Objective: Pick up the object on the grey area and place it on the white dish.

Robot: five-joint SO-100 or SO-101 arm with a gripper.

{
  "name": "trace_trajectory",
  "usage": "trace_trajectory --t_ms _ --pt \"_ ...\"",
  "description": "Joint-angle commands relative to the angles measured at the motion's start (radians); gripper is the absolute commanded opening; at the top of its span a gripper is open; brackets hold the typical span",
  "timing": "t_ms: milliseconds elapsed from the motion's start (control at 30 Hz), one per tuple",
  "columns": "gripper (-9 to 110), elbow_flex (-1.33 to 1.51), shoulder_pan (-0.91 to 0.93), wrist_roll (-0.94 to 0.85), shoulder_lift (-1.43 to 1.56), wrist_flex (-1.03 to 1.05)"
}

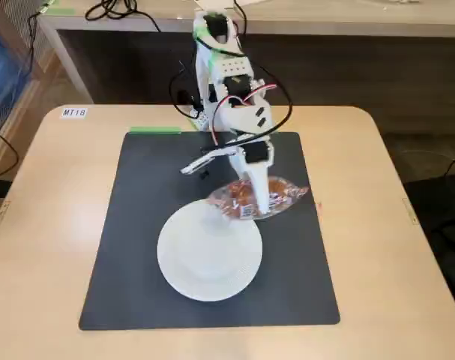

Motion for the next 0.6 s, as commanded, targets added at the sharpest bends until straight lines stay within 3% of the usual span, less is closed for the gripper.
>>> trace_trajectory --t_ms 0,200,567 --pt "13 -0.11 0.055 -0.043 -0.032 0.071" --pt "13 -0.314 0.071 -0.086 -0.232 0.238" --pt "10 -0.996 0.066 -0.106 -0.775 0.676"
